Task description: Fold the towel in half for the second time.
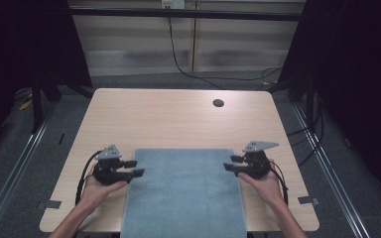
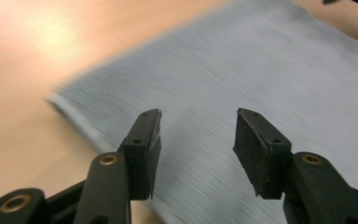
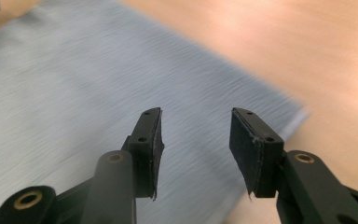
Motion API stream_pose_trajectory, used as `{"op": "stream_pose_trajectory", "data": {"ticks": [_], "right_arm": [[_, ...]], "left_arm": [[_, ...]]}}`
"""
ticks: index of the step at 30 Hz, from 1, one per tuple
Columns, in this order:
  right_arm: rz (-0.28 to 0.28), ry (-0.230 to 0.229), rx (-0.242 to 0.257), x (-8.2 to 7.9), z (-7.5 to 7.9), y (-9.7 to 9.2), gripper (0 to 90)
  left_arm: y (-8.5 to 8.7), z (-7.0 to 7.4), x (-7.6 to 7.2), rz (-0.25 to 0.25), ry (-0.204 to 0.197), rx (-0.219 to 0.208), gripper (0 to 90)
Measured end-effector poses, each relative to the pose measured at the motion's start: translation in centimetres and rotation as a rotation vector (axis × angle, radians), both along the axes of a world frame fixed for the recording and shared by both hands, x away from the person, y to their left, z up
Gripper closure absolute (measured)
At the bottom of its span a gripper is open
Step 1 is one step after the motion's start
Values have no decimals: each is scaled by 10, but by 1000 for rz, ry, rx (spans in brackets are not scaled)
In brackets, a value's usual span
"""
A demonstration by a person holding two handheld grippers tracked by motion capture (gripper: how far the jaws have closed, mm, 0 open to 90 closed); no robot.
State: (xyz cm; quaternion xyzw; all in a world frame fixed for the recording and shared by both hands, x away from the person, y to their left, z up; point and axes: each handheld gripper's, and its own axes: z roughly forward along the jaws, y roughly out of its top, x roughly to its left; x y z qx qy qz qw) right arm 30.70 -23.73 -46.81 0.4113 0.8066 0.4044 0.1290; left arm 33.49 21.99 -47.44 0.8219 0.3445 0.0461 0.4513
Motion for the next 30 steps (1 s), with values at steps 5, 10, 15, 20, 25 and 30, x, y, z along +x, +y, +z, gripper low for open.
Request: {"op": "stream_pose_trajectory", "data": {"ticks": [5, 10, 15, 20, 25, 30], "right_arm": [[-22, 16, -5, 39, -8, -3, 524], [-37, 41, 2, 58, -16, -8, 503], [-35, 70, -10, 62, -25, -11, 525], [-27, 101, -13, 64, -32, -11, 542], [10, 113, 13, 60, -36, -10, 799], [-10, 88, 51, 61, -22, -13, 854]], "left_arm": [[4, -2, 32, 56, -4, 7, 479], [6, -14, 54, 119, 18, 39, 448], [2, -28, 58, 128, 34, 63, 411], [-3, -33, 60, 111, 29, 57, 440], [-4, -34, 59, 29, 34, 46, 788], [8, -12, 63, 13, 20, -75, 832]]}}
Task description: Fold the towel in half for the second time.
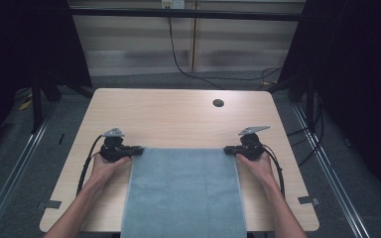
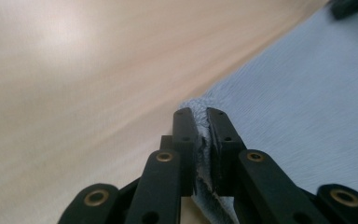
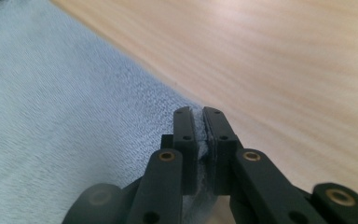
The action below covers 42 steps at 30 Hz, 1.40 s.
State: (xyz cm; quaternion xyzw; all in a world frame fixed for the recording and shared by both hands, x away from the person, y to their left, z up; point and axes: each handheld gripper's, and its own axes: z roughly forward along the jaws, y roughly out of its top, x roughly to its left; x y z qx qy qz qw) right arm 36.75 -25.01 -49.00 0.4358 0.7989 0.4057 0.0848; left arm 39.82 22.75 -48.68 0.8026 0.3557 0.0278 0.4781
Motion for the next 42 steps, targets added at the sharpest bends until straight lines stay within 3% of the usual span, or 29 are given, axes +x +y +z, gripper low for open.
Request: {"op": "stream_pose_trajectory", "data": {"ticks": [2, 4, 9, 11, 14, 17, 20, 23, 25, 29, 36, 38, 42], "right_arm": [[-8, -44, 37, 1, 14, -3, 856], [-20, -80, 72, 2, 28, -4, 857], [-41, -150, 106, 11, 62, -5, 859], [-55, -170, 114, 16, 76, -6, 859], [-66, -207, 111, 24, 98, -5, 860], [-85, -246, 113, 31, 117, -9, 861], [-87, -278, 134, 30, 131, -11, 860], [-69, -297, 136, 20, 134, -11, 861], [-53, -303, 143, 12, 133, -12, 860], [-23, -313, 144, -7, 127, -13, 860], [23, -319, 140, -40, 115, -16, 860], [33, -313, 128, -50, 110, -16, 860], [40, -310, 99, -67, 103, -16, 859]], "left_arm": [[0, 13, 1, 3, -35, 16, 832], [1, 28, 5, 16, -58, -11, 831], [4, 62, 19, 42, -108, -79, 830], [3, 75, 26, 52, -127, -71, 831], [-1, 94, 33, 67, -169, -94, 831], [-4, 108, 36, 79, -207, -99, 831], [-4, 113, 31, 80, -225, -114, 831], [-2, 111, 23, 60, -232, -98, 830], [1, 109, 15, 54, -229, -117, 830], [5, 106, -3, 39, -236, -116, 831], [10, 95, -39, -15, -204, -126, 830], [10, 91, -49, -11, -191, -126, 830], [7, 86, -70, -35, -206, -124, 828]]}}
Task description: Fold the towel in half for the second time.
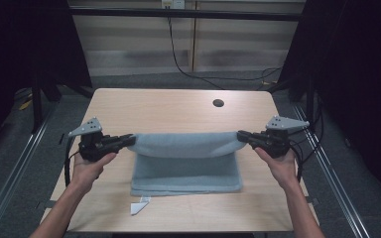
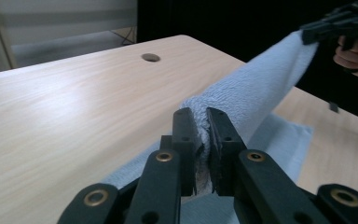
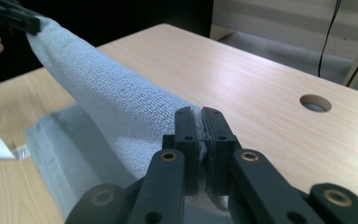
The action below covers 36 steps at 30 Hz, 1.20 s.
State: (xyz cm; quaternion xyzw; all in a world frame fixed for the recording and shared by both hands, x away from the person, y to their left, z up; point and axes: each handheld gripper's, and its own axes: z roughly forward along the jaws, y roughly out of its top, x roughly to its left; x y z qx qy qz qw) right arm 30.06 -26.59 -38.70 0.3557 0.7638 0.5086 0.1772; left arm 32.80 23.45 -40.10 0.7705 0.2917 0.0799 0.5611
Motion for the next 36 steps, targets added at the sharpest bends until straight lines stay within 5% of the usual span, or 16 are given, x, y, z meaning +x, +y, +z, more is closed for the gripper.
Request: {"op": "stream_pose_trajectory", "data": {"ticks": [8, 18, 22, 25, 32, 36], "right_arm": [[28, 34, -39, -29, -25, 3, 855], [52, 140, -90, -55, -69, 7, 810], [61, 172, -85, -68, -77, 5, 740], [70, 184, -33, -78, -79, 2, 674], [-11, 141, 62, -81, -70, -6, 527], [-127, 121, 64, -82, -70, -20, 463]], "left_arm": [[4, -35, -24, -17, 56, 31, 820], [10, -69, -52, -32, 129, 106, 787], [12, -74, -65, -42, 145, 121, 712], [15, -72, -71, -54, 151, 79, 579], [28, -65, -55, 65, 137, 81, 414], [45, -62, -48, 152, 102, 95, 361]]}}
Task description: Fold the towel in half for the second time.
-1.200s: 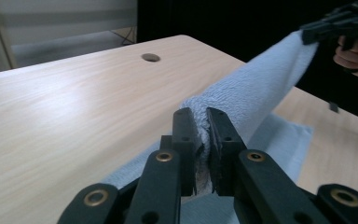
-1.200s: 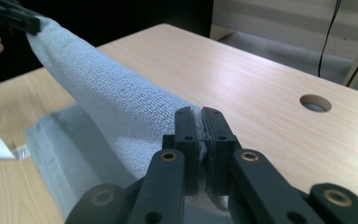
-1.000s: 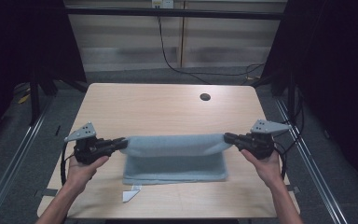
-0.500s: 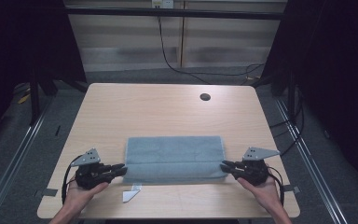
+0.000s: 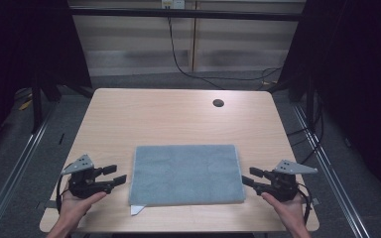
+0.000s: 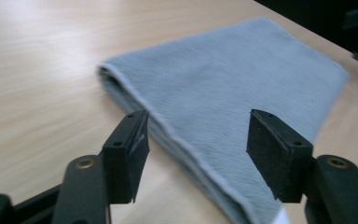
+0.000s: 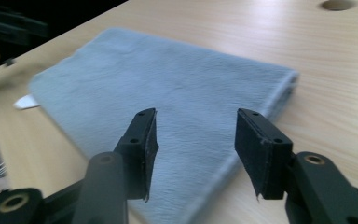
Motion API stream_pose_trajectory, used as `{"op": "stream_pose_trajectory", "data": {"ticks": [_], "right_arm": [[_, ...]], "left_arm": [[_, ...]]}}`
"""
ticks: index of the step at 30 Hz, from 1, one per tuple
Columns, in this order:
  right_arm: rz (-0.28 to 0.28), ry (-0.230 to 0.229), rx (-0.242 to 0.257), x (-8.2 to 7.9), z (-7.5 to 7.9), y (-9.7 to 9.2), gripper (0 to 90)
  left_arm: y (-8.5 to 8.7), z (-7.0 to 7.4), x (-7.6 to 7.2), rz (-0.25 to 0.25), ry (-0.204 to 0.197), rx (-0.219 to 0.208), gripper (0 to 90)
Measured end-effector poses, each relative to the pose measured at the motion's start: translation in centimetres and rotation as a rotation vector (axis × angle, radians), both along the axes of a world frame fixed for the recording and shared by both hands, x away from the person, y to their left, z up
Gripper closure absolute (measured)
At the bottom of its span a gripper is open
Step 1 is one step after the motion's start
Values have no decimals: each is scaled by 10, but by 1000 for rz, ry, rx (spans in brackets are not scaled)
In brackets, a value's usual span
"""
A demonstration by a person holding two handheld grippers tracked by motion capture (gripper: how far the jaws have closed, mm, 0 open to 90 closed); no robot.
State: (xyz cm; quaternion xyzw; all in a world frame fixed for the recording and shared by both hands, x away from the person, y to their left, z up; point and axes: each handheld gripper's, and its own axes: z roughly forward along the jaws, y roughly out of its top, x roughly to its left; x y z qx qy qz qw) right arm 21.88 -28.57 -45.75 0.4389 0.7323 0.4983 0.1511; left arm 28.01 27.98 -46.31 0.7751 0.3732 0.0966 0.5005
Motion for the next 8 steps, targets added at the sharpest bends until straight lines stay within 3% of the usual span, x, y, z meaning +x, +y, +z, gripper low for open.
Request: {"op": "stream_pose_trajectory", "data": {"ticks": [2, 4, 6, 8], "right_arm": [[-59, -6, -18, -1, -2, -10, 453], [-122, -13, -54, -4, -4, -20, 437], [-146, -6, -8, -6, -9, -31, 406], [-171, -7, -23, -7, -11, -36, 395]], "left_arm": [[10, -2, 2, 42, -9, -18, 341], [15, -5, 2, 83, -2, -8, 330], [17, -8, 2, 95, 1, 10, 304], [19, -12, 3, 87, 17, 6, 269]]}}
